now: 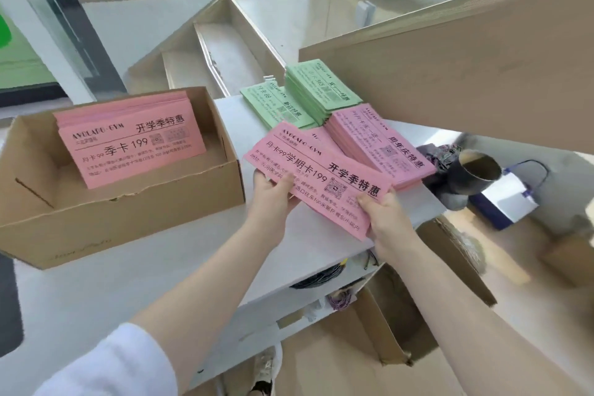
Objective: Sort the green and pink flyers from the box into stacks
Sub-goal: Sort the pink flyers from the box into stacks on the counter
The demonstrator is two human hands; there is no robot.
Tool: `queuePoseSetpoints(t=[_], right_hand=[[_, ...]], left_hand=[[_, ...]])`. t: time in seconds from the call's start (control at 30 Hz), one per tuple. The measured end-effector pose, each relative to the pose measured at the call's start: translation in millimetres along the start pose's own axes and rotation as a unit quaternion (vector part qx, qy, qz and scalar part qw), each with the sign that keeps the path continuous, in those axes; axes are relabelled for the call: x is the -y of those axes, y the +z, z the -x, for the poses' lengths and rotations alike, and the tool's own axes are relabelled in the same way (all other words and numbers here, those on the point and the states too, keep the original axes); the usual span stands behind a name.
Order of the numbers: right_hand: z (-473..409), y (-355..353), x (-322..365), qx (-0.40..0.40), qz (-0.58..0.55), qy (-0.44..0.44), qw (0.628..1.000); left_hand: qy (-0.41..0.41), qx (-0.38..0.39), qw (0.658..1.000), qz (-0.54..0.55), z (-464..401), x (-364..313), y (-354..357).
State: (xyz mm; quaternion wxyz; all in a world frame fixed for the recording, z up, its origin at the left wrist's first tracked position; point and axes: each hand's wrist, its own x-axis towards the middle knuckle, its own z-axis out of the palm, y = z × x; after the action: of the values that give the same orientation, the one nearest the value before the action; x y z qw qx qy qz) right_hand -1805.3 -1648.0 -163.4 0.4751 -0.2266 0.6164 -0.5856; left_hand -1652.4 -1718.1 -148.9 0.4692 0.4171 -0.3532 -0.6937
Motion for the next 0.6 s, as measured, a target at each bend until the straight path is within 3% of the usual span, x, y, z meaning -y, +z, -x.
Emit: queuePoseSetpoints(t=[0.23,0.37,0.6], right_hand=[[-29,9,6,-0.027,0.091,-0.023,0.995],[-38,4,6,-0.069,0.147,0.039,0.986],[-38,0,2,-0.097,0.137,0.045,0.985]], left_hand=[[-0.008,-0.020,0.992,-0.126,-74,11,19],[-0.004,-0.028,0.984,-0.178,-99,15,21],[0.016,-0.009,0.967,-0.256,-114,21,24]])
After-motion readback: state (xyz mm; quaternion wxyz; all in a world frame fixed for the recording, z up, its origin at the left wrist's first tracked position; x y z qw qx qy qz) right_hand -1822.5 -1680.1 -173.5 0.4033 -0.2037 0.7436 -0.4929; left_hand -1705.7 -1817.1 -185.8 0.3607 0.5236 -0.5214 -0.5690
